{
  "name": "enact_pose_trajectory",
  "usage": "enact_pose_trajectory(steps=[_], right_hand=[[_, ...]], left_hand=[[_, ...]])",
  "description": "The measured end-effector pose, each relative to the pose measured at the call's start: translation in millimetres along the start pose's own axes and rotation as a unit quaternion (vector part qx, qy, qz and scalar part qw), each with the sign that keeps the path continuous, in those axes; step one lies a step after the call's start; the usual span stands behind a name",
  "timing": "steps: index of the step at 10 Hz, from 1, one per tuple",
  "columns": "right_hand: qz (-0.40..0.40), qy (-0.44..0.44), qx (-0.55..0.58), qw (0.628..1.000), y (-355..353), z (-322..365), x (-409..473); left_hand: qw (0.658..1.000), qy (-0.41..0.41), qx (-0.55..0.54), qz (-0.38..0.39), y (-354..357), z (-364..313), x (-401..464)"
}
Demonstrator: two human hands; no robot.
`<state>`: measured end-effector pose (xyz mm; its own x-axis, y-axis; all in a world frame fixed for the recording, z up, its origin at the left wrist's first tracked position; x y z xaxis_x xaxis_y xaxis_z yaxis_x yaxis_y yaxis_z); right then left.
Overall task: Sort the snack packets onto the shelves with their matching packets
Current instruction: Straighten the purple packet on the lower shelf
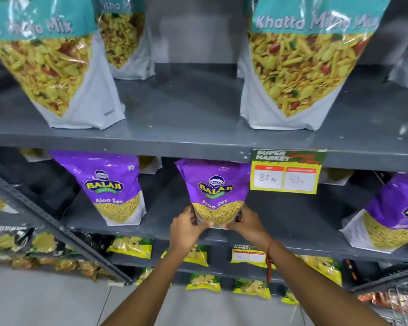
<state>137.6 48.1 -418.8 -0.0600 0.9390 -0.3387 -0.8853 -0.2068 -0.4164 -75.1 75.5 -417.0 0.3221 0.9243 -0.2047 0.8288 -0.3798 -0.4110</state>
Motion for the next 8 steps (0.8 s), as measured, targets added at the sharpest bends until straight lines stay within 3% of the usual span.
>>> enact_pose_trajectory(steps=[3, 7, 8], right_hand=[[0.017, 0.011, -0.030, 0.999, -52.9, -41.1, -18.9], [0.030, -0.020, -0.001, 0.999, -50.6, -53.8, -27.0], [-0.011, -0.057, 0.028, 0.998, -50.6, -64.5, -31.4]], left_hand=[[0.999, 0.019, 0.024, -0.010, 70.5, -25.1, 4.7], [0.999, 0.018, 0.030, 0.009, 81.0, -23.5, -1.1], [0.998, 0.038, 0.048, 0.006, 77.1, -36.1, -5.2]])
Point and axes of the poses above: each hand's wrist, its own x-axis towards the middle knuckle, its own y-axis out of the palm, z = x × y, the point moved 9 cm from there along x, towards the middle knuckle, and after that the axes turned 15 degrees about z, right-handed, at the moved point
